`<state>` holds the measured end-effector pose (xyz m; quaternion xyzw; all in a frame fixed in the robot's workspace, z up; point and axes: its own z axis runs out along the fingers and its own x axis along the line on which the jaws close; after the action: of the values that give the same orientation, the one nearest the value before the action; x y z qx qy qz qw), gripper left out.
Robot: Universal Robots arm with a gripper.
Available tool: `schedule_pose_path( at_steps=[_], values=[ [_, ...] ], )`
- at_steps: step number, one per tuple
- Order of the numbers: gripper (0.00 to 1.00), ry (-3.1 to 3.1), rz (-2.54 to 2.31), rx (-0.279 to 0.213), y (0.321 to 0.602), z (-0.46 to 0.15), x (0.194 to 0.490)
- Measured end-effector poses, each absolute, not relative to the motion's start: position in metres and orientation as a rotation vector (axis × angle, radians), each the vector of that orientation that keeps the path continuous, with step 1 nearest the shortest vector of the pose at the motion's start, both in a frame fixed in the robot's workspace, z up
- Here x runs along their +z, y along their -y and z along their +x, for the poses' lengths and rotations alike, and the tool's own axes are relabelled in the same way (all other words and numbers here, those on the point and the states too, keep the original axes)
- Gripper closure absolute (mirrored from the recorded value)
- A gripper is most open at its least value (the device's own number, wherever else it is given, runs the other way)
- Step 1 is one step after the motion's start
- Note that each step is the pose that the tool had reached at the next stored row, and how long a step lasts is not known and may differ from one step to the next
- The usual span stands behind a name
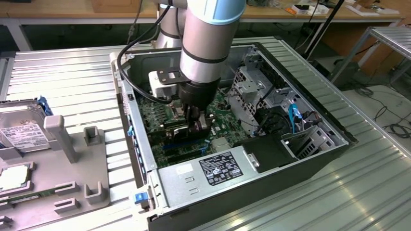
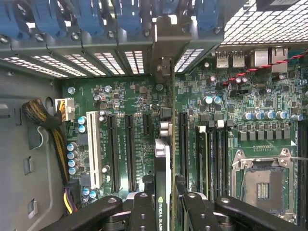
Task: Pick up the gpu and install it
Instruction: 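Insert the gpu into the slot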
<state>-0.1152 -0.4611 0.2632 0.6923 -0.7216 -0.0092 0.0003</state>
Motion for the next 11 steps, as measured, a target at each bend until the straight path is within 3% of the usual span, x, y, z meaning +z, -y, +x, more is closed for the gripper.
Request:
schedule_pose_path(
  at_steps=[11],
  values=[
    [0.73, 2.251, 2.159, -0.060, 0.4611, -0.1139, 0.2614]
  ],
)
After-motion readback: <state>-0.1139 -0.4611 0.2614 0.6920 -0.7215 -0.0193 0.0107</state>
